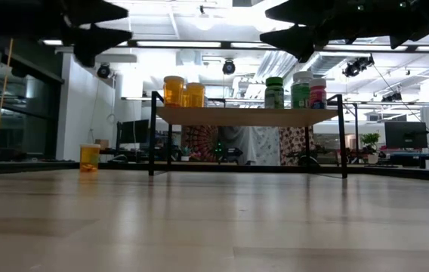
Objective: Pick and place medicine bottles onto shelf by color
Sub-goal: Put the orange pill bottle on the shelf
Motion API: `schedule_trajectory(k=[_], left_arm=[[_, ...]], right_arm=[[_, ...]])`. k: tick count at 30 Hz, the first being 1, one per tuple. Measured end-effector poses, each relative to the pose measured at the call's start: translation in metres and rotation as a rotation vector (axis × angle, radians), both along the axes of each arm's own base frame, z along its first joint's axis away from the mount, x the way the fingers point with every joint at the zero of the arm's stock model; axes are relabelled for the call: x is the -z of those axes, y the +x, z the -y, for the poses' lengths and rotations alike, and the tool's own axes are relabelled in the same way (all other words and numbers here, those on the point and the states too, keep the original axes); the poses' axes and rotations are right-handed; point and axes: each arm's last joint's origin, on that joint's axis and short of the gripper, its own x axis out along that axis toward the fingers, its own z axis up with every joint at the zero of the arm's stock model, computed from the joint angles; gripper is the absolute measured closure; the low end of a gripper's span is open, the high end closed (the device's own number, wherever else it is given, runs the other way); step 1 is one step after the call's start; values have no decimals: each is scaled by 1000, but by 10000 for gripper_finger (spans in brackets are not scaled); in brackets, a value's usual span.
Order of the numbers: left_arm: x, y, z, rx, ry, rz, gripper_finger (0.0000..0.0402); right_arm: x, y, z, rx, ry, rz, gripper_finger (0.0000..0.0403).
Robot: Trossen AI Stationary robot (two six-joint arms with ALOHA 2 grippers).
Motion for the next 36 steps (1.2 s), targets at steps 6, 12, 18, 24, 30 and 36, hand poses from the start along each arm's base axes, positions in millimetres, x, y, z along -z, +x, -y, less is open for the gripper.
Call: schedule_trajectory(k=[6, 12, 18, 24, 30, 36], left_arm=[[1, -10, 0, 4, -13, 58, 153], [3, -10, -1, -23, 3, 39, 153], [3, -9, -1, -25, 4, 37, 153], [3, -9, -1, -25, 5, 36, 153], [3, -9, -1, -24, 5, 36, 153], [3, -9, -1, -24, 4, 37, 153]], right_arm=[[0, 0, 0, 0, 0, 0, 107], [0, 0, 0, 0, 0, 0, 107], [0, 0, 0, 0, 0, 1, 107], [0, 0, 0, 0, 0, 0, 107], [0, 0, 0, 0, 0, 0, 107], [0, 0, 0, 0, 0, 0, 107]])
